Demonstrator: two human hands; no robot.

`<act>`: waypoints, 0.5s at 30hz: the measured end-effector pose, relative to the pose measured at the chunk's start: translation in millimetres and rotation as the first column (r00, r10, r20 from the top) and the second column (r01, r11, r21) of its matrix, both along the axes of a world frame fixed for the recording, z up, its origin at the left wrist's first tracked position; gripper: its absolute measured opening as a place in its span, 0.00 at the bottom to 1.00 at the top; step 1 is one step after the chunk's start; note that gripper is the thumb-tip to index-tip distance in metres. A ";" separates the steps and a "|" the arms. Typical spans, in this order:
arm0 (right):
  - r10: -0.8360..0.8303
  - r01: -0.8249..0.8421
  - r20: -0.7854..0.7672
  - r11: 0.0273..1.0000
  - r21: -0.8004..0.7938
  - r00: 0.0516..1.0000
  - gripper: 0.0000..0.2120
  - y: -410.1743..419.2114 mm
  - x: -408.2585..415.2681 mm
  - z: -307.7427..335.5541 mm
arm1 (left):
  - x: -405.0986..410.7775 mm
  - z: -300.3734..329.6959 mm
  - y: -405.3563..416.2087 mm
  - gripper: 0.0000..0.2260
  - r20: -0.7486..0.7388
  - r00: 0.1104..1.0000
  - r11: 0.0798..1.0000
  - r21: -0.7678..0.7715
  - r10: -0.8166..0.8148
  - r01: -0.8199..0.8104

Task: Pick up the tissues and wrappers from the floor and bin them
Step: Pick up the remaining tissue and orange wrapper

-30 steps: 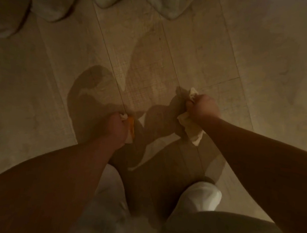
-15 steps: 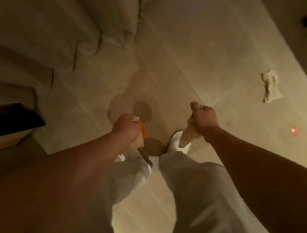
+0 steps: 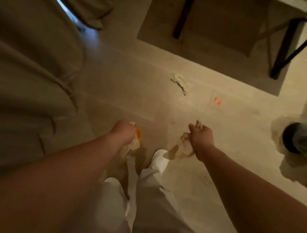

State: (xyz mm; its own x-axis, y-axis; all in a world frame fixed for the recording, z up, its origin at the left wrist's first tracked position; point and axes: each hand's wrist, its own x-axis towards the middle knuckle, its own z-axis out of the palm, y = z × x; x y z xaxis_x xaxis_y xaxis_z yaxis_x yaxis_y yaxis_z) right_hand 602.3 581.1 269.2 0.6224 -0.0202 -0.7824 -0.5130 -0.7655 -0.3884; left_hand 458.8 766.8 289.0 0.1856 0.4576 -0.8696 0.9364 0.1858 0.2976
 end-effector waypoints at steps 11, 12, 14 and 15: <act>-0.323 0.322 0.026 0.946 0.023 0.946 0.28 -51.5 136.6 -6.2 | 197.6 -43.0 -28.0 0.15 0.042 0.955 0.953 0.082 -0.295 0.291; -0.337 0.337 0.043 0.942 0.012 0.941 0.25 -52.6 148.5 -15.5 | 212.8 -50.4 -25.1 0.15 0.033 0.953 0.950 0.101 -0.300 0.295; -0.371 0.372 0.065 0.928 -0.002 0.926 0.18 -53.5 168.3 -36.9 | 239.9 -67.5 -18.8 0.15 0.003 0.949 0.945 0.093 -0.315 0.314; -0.386 0.387 0.063 0.922 -0.010 0.920 0.15 -53.4 175.9 -47.3 | 251.3 -73.7 -15.1 0.15 -0.007 0.941 0.938 0.084 -0.337 0.337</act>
